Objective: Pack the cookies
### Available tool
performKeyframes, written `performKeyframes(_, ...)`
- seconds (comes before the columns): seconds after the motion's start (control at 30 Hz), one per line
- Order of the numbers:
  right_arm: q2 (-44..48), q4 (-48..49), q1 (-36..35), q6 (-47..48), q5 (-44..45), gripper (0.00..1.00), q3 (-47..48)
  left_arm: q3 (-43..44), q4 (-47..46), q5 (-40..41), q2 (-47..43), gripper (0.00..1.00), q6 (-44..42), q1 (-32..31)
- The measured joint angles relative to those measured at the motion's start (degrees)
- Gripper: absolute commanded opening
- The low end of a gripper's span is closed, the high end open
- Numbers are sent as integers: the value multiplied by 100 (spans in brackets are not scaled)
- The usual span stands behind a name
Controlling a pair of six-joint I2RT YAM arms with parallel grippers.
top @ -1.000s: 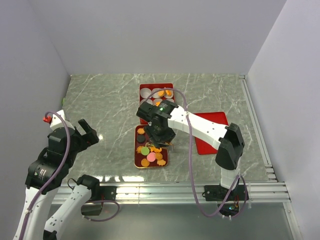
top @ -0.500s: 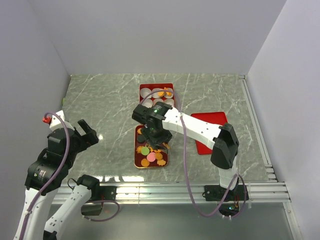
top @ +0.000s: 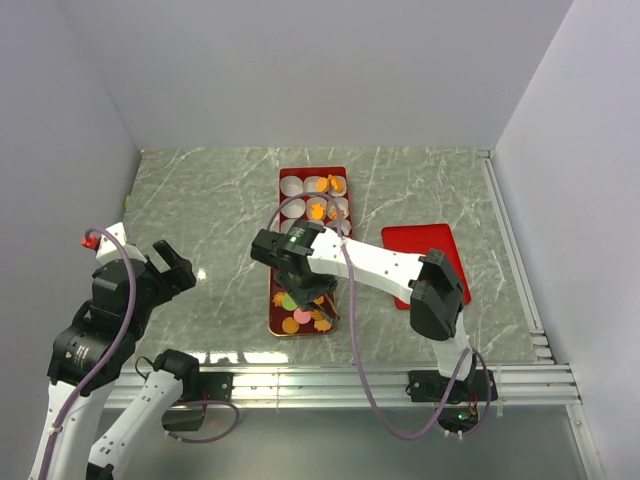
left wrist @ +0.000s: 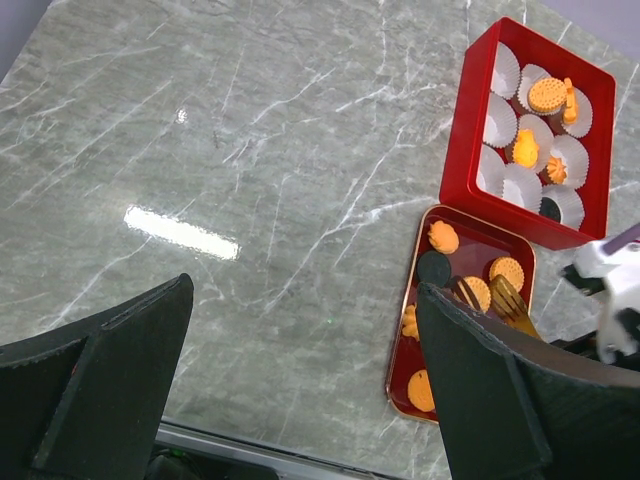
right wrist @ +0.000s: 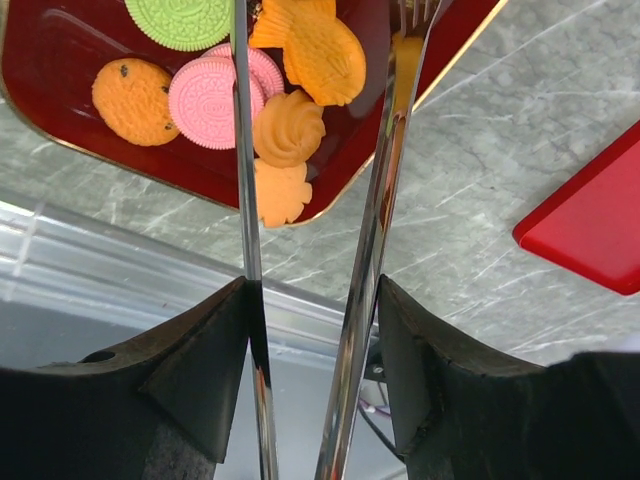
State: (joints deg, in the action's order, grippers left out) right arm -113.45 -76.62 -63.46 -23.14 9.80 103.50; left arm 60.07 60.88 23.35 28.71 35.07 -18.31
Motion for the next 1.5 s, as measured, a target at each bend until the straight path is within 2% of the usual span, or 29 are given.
performKeyframes(0.37, -133, 7, -195, -118, 431, 48, -42, 0, -20, 2, -24, 99, -15, -55)
performKeyframes(0.5, -133, -9, -221, -173, 527, 41, -186, -7, -20, 4, -79, 99, -15, -72)
performKeyframes(0.77, -140, -42, -269, -321, 713, 40, -83, -11, -20, 9, -125, 99, -15, -120)
performKeyframes(1.17, -57, -63, -4, -448, 935, 38, 1360, -50, -20, 13, -162, 99, -15, -146)
performKeyframes(1.5, -72, -94, 1314, -293, 678, 38, 2892, -50, -20, 9, -140, 99, -15, -146)
